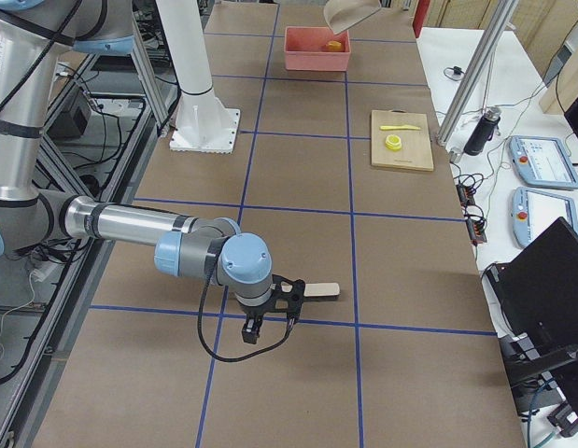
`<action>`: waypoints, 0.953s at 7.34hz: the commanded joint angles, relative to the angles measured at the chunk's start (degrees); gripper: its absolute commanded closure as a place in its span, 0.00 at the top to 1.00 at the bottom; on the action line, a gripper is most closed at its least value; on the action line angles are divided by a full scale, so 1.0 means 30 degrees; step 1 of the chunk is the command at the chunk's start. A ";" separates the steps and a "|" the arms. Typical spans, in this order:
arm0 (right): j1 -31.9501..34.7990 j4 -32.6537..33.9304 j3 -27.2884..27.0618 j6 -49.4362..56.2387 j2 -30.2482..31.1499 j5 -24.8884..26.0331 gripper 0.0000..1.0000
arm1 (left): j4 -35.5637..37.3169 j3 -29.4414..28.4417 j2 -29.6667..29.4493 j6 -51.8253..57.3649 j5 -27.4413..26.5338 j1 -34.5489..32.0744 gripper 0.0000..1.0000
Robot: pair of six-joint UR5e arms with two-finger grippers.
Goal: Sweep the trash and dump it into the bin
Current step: 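Bring the empty dustpan back over the table with the left gripper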
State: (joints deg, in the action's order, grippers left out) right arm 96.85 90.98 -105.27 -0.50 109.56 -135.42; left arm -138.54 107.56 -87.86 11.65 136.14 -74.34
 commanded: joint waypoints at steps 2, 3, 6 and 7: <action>0.0001 0.0024 0.0051 0.0077 0.0129 0.0051 1.00 | 0.3135 -0.0401 -0.4304 -0.1775 0.0176 0.4876 0.00; 0.0001 0.0024 0.0022 0.0135 0.0130 0.0022 1.00 | 0.3231 -0.1332 -0.5884 -0.1862 0.0002 0.6310 0.00; 0.0001 0.0024 0.0051 0.0253 0.0246 0.0722 1.00 | 0.3028 -0.2219 -0.7481 -0.2158 -0.3559 1.0062 0.00; 0.0001 -0.0063 -0.0065 0.0224 0.0131 0.0667 1.00 | 0.2853 -0.2597 -0.7975 -0.2098 -0.3922 1.1263 0.00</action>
State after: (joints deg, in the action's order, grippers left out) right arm 96.85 91.01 -105.18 0.19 110.15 -133.68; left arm -129.49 100.90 -110.25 5.12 127.26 -45.13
